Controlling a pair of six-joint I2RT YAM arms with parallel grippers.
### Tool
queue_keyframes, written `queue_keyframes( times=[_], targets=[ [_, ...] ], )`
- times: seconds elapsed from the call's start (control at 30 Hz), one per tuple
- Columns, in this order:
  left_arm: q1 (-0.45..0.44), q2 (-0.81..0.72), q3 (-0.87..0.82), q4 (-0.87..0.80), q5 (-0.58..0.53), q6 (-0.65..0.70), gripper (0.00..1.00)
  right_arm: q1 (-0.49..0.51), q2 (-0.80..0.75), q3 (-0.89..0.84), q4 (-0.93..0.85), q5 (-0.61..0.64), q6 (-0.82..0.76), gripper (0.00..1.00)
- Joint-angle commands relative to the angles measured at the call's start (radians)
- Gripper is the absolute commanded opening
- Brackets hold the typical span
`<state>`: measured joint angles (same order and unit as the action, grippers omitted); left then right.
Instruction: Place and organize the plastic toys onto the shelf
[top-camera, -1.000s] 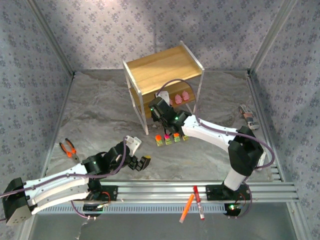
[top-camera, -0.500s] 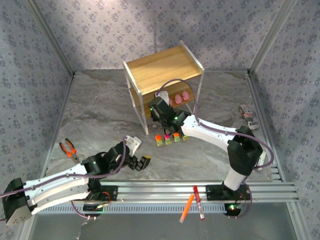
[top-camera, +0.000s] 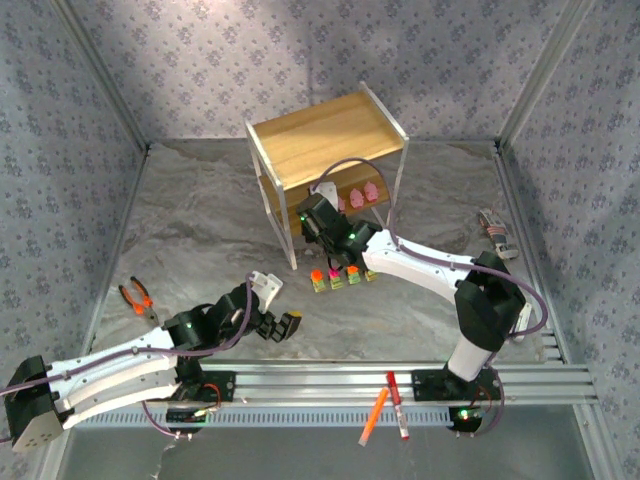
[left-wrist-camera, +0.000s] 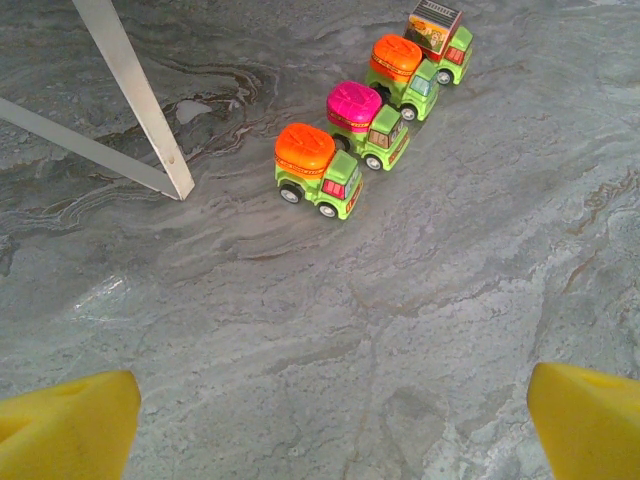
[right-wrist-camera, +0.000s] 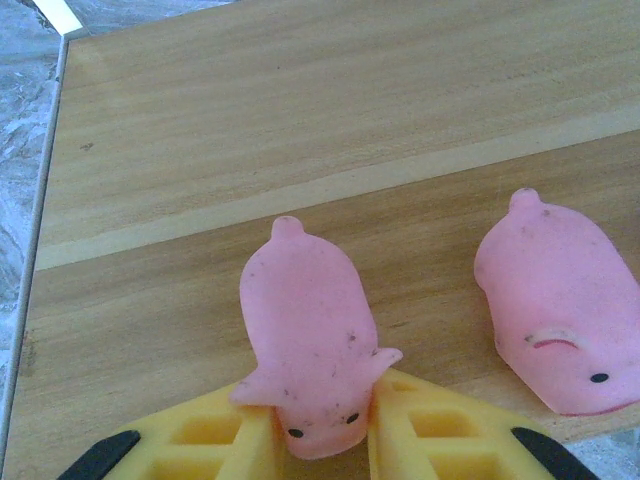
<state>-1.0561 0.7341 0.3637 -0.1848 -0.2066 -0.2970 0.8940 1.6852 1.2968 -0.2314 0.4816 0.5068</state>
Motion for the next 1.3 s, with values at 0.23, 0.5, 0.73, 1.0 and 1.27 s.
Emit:
queue_keyframes(
  times=[0.23, 0.5, 0.73, 1.0, 1.27],
  targets=[
    [0.001, -0.001, 0.039, -0.010, 0.000, 0.005, 0.99, -0.003, -0.002, 0.020, -0.014, 0.004, -0.014, 0.31],
    [0.001, 0.000, 0.038, -0.010, 0.000, 0.005, 0.99, -0.004, -0.005, 0.029, -0.017, 0.005, -0.018, 0.32],
    [0.001, -0.001, 0.039, -0.011, 0.000, 0.005, 0.99, -0.002, -0.011, 0.030, -0.019, 0.007, -0.019, 0.33],
    [0.001, -0.001, 0.038, -0.011, 0.001, 0.006, 0.99, 0.000, -0.016, 0.034, -0.020, 0.015, -0.025, 0.34],
    [0.001, -0.002, 0.038, -0.012, 0.000, 0.005, 0.99, 0.003, -0.024, 0.039, -0.024, 0.019, -0.030, 0.36]
  ],
)
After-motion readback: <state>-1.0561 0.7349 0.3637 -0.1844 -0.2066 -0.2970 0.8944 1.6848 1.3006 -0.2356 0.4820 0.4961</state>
